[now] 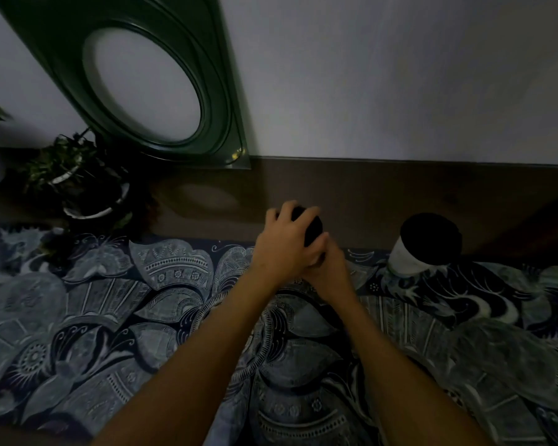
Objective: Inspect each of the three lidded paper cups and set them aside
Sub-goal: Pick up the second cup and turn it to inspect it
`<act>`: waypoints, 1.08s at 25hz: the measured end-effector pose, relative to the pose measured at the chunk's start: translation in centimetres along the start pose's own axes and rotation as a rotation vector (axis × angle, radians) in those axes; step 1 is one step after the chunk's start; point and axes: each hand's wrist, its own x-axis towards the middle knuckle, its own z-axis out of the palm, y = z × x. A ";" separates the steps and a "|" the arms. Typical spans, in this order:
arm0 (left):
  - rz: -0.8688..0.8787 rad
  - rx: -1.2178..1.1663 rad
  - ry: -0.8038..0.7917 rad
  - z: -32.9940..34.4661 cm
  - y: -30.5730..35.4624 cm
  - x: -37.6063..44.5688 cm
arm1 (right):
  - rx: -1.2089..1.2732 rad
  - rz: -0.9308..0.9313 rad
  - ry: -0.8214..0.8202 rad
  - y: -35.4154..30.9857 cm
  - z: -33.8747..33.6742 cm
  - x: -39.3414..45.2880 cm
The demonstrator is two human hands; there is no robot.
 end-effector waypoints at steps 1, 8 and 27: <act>-0.064 -0.095 0.002 -0.5 -0.4 -0.5 | 0.034 0.014 -0.029 -0.8 -0.6 -0.9; -0.288 -0.888 0.007 -8.4 0.4 -9.8 | -0.273 -0.261 -0.122 -8.6 -6.2 -10.8; -0.127 -1.361 0.300 -19.8 9.1 -33.7 | -0.625 -0.597 0.012 -23.0 -7.7 -40.4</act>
